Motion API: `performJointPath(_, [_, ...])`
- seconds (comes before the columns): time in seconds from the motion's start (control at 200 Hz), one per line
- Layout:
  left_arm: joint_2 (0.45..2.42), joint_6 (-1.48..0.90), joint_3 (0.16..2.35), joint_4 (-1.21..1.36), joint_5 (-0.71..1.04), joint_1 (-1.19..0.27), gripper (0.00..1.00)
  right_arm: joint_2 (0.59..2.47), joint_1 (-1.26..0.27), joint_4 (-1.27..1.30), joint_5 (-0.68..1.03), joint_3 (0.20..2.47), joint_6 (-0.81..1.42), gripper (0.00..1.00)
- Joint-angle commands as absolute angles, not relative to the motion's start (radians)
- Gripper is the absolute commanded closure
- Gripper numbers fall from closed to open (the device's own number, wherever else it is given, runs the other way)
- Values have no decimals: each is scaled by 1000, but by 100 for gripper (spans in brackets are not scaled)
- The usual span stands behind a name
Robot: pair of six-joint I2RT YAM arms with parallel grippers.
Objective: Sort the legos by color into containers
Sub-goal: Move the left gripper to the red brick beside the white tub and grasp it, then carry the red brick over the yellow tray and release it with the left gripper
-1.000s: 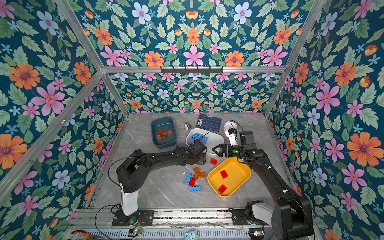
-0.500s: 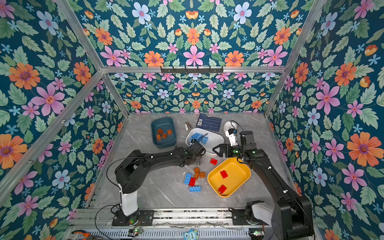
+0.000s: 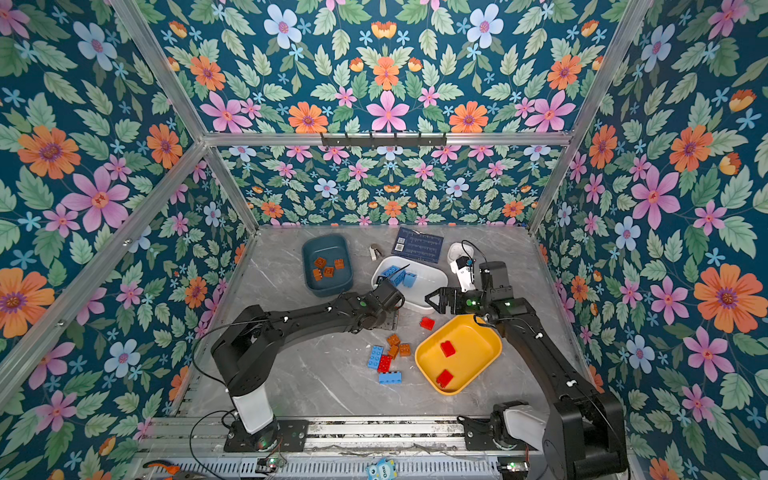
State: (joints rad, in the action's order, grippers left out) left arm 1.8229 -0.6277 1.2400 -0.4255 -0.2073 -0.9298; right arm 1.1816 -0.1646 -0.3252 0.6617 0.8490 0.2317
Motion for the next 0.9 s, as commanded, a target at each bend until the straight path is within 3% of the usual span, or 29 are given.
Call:
performJointPath(0.0, [1838, -613, 1267, -430, -185, -934, 24, 1179, -165, -324, 669, 854, 228, 1])
performJointPath(0.305, [1978, -555, 1370, -432, -224, -912, 33, 1173, -166, -331, 665, 852, 226, 1])
performJointPath(0.775, [1999, -539, 1387, -429, -182, -891, 80, 1165, -165, -352, 657, 849, 213, 1])
performJointPath(0.895, [1944, -535, 1391, -461, -152, -894, 81, 1158, -163, -366, 652, 854, 208, 1])
